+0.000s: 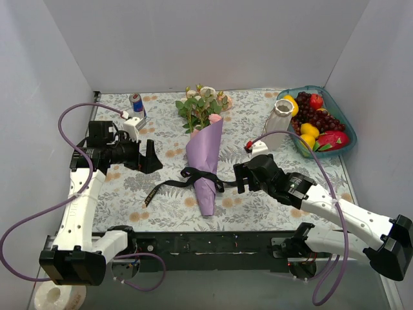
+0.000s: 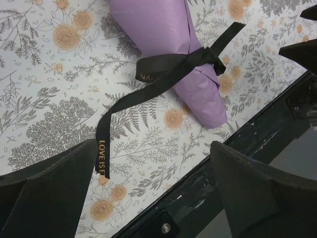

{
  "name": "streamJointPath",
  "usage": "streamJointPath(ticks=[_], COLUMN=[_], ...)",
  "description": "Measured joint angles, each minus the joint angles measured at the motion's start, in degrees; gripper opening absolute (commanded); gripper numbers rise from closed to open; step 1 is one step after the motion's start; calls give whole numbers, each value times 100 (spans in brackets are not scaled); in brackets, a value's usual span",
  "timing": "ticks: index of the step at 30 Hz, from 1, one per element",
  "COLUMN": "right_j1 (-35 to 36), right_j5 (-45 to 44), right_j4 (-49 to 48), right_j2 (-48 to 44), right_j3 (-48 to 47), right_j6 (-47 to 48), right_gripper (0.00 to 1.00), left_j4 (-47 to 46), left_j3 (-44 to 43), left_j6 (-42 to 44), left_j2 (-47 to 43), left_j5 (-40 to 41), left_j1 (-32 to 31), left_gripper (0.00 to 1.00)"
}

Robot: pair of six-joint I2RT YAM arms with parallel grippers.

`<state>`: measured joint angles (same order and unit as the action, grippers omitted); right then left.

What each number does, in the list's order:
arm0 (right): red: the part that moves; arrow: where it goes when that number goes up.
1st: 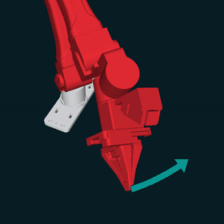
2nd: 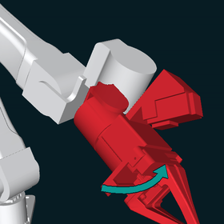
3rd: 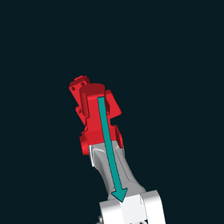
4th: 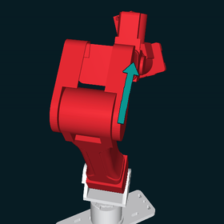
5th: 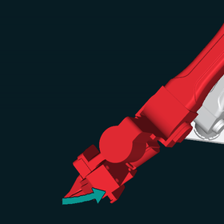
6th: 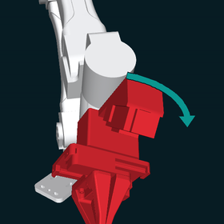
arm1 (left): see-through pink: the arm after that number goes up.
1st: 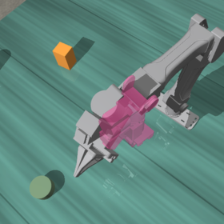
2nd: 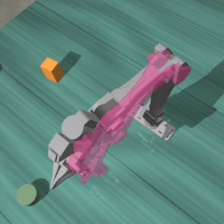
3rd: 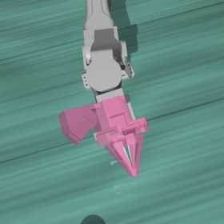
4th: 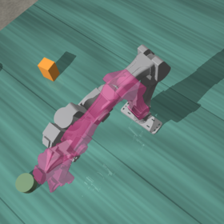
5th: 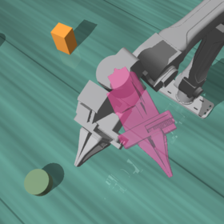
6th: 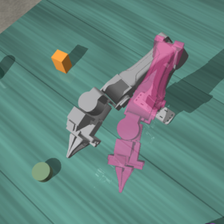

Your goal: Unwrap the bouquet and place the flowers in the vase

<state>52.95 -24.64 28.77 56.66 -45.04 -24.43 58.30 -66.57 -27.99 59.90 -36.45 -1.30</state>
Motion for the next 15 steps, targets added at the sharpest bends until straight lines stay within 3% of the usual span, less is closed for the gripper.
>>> streamJointPath(ticks=[8, 15], right_j1=[0, 0], right_j5=[111, 188], right_j4=[-446, -857], right_j2=[651, 1751], right_j3=[284, 461], right_j6=[667, 1054], right_gripper=[76, 74], left_j4=[-72, -380], left_j3=[525, 940], left_j6=[616, 1167], left_j2=[162, 699], left_j5=[-61, -31], left_j1=[-15, -278], left_gripper=[98, 98])
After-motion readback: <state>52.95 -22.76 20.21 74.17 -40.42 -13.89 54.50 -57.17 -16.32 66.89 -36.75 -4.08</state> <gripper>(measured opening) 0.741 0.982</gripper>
